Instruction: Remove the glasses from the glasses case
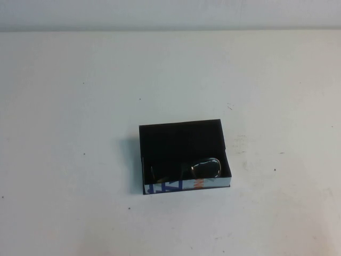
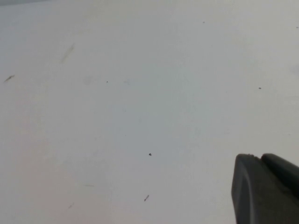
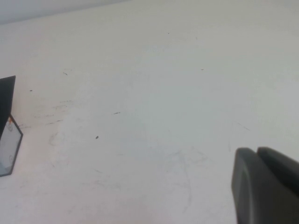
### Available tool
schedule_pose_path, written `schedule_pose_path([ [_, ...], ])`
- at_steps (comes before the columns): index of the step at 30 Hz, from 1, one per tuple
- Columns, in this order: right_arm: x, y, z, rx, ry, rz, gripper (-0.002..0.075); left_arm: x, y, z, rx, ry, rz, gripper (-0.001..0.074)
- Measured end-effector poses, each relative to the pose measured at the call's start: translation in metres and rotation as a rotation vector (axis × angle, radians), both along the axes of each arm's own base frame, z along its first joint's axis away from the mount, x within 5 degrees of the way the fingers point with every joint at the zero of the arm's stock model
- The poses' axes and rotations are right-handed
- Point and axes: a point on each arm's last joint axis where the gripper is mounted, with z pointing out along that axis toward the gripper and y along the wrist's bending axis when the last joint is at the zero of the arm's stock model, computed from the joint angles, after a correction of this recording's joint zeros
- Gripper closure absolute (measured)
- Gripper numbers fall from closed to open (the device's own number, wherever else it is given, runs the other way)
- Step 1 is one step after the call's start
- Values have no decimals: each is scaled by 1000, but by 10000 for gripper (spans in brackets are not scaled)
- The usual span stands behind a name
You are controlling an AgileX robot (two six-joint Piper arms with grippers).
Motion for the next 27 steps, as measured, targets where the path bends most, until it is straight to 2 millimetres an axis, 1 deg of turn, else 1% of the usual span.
schedule_pose_path([
  [14,0,0,0,0,0,0,743,0,0,0,0,0,0,740],
  [19,0,3,1,111,-10,6,743,0,0,0,0,0,0,740],
  [20,0,4,5,129,-13,9,743,0,0,0,0,0,0,740],
  [22,-2,5,21,142,-39,18,743,0,0,0,0,0,0,740],
  [25,-12,6,62,140,-103,41,743,0,0,0,0,0,0,740],
  [27,-24,8,92,143,-143,63,743,0,0,0,0,0,0,740],
])
